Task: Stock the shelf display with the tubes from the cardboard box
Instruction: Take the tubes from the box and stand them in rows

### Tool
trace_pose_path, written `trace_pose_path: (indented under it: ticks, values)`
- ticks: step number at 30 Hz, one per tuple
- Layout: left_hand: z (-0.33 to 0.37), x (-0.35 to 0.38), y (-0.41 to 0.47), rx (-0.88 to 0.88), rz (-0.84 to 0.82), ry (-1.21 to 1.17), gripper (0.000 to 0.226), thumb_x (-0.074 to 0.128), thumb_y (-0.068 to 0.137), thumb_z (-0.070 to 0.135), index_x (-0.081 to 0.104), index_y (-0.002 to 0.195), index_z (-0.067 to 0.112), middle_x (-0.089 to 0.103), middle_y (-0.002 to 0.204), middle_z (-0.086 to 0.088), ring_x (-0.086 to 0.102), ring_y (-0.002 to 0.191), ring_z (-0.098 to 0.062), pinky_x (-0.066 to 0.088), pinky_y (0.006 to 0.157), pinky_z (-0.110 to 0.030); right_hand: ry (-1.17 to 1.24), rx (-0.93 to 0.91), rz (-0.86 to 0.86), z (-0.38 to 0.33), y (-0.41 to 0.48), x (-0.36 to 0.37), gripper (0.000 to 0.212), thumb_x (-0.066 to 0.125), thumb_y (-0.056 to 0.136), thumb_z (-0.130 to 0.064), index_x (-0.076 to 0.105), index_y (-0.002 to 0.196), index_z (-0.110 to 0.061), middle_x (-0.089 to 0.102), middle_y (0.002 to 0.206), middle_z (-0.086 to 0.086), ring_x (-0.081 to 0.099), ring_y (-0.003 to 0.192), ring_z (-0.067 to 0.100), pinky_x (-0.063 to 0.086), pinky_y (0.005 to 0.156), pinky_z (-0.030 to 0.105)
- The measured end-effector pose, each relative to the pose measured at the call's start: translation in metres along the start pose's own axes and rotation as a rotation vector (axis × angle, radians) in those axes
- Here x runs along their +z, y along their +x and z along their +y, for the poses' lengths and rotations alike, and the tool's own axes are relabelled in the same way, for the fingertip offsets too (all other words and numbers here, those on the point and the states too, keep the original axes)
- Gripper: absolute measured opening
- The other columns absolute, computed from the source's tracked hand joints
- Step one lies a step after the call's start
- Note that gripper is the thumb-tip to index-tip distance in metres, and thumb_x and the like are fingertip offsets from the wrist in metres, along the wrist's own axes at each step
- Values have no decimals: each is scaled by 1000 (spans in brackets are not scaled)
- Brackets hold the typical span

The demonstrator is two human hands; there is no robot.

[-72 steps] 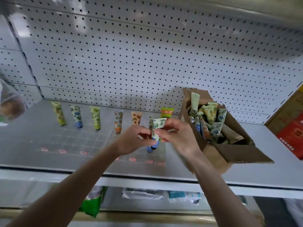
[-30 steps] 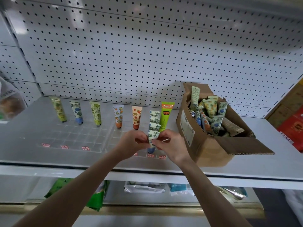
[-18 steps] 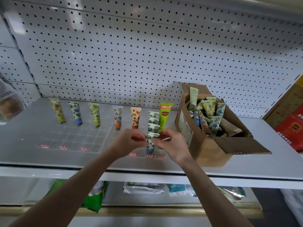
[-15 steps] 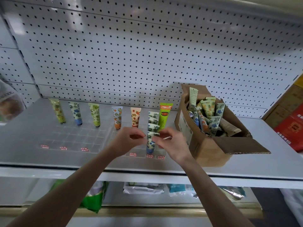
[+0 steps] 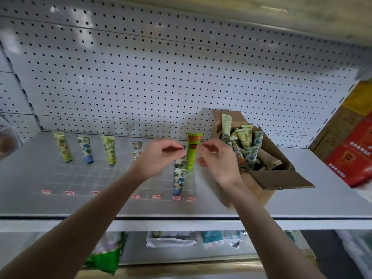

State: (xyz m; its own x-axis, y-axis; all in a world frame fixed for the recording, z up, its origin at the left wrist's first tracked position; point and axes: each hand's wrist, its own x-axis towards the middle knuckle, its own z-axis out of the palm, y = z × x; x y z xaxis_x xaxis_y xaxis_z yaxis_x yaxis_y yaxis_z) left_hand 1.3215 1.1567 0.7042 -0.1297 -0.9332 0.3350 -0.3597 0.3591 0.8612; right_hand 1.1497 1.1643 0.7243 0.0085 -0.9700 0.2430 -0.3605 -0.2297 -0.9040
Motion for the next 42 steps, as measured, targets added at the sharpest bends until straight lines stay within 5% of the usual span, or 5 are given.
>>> trace_pose_path:
  ticks: [6, 15, 22, 30, 42]
  values:
    - [23, 24, 27, 59, -5, -50, 8, 70, 81, 16, 70, 85, 23, 71, 88, 2, 65, 84, -11, 50, 82, -26, -70, -46, 110, -27, 21, -44, 17, 60, 83, -6, 61, 71, -19, 64, 61, 2, 66, 67, 29, 56, 75, 48]
    - [46, 65, 51, 106, -68, -35, 11, 70, 81, 18, 71, 92, 15, 70, 89, 7, 64, 84, -2, 47, 79, -12, -152, 132, 45, -29, 47, -119, 3, 67, 83, -7, 65, 83, -7, 66, 80, 14, 64, 71, 20, 58, 75, 32]
    - [44, 82, 59, 109, -79, -23, 15, 70, 81, 17, 72, 94, 11, 70, 88, 4, 64, 82, -3, 50, 79, -14, -453, 289, -104, -3, 69, -134, 24, 72, 80, -11, 66, 99, 3, 65, 81, 12, 65, 74, 18, 56, 70, 24]
    - [41, 81, 61, 106, -59, -35, 13, 69, 82, 12, 72, 93, 7, 71, 88, -1, 64, 82, -6, 49, 78, -16, -698, 369, -234, 7, 77, -124, 19, 74, 78, -10, 65, 87, 5, 63, 71, 10, 61, 56, 14, 49, 47, 18]
    - [37, 68, 57, 95, -32, -60, 9, 69, 81, 10, 71, 91, 9, 69, 86, 2, 63, 81, -6, 48, 78, -15, -392, 29, 144, -29, 69, -143, 10, 70, 80, -7, 68, 89, -7, 63, 69, 4, 53, 54, 14, 50, 67, 33]
